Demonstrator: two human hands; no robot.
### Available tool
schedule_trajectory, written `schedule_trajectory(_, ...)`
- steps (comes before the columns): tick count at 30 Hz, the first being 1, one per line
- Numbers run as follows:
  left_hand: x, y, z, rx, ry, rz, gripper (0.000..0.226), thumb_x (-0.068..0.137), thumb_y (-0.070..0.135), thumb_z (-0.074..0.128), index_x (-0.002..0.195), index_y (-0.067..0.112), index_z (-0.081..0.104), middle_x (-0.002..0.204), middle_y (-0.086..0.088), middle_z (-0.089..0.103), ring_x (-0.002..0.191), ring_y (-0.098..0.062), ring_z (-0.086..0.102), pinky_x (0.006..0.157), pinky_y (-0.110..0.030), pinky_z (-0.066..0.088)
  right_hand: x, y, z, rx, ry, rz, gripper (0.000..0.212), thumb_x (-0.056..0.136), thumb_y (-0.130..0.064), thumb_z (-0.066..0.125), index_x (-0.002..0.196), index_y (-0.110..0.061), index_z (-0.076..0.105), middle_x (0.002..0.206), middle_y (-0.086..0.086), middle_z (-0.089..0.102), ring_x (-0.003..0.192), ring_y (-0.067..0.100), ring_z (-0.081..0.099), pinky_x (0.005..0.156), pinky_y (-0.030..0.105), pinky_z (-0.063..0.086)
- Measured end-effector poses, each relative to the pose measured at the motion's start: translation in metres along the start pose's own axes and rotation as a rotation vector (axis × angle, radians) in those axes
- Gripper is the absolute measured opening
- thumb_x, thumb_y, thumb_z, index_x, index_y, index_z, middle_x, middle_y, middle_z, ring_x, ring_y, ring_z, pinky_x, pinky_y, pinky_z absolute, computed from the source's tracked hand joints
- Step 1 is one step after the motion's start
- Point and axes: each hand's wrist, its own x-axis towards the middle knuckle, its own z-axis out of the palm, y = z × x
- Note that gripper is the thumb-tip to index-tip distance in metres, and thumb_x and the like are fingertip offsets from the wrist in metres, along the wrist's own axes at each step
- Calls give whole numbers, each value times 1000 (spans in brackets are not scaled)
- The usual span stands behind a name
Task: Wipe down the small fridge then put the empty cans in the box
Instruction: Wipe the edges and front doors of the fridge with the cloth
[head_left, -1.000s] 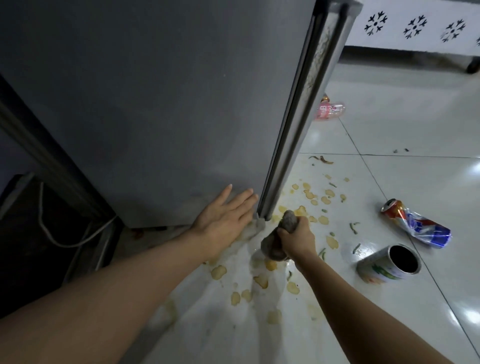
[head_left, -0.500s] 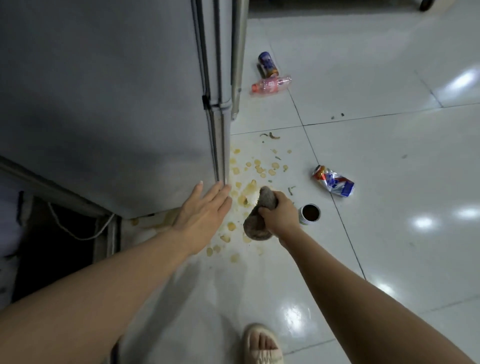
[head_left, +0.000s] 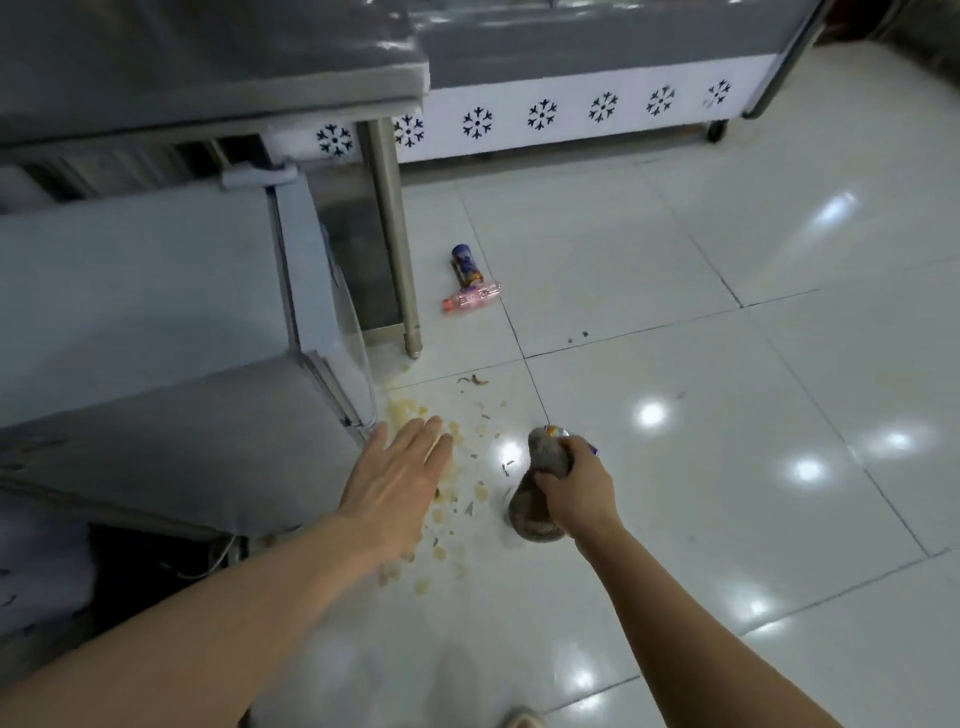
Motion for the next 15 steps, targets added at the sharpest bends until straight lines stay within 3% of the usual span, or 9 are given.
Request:
schedule_trajectory(3,5,10,-50,-53,36,-83,87,84,9,59,150,15,3,159,-6,-1,146,-23,4,118,-44,10,-3,-19,-47,6,-14,-42,39,86,-5,55,124,-15,50,118,9,58,95,20,53,82,31,46)
schedule_trajectory(15,48,34,-149,-389,123,-313,74,88,18,55,149,20,13,157,0,17,143,-19,19,116,-41,17,30,-96,-158,-85,-75,-159,38,84,-4,53,120,-15,53,113,7,61,98,22,55,83,31,47)
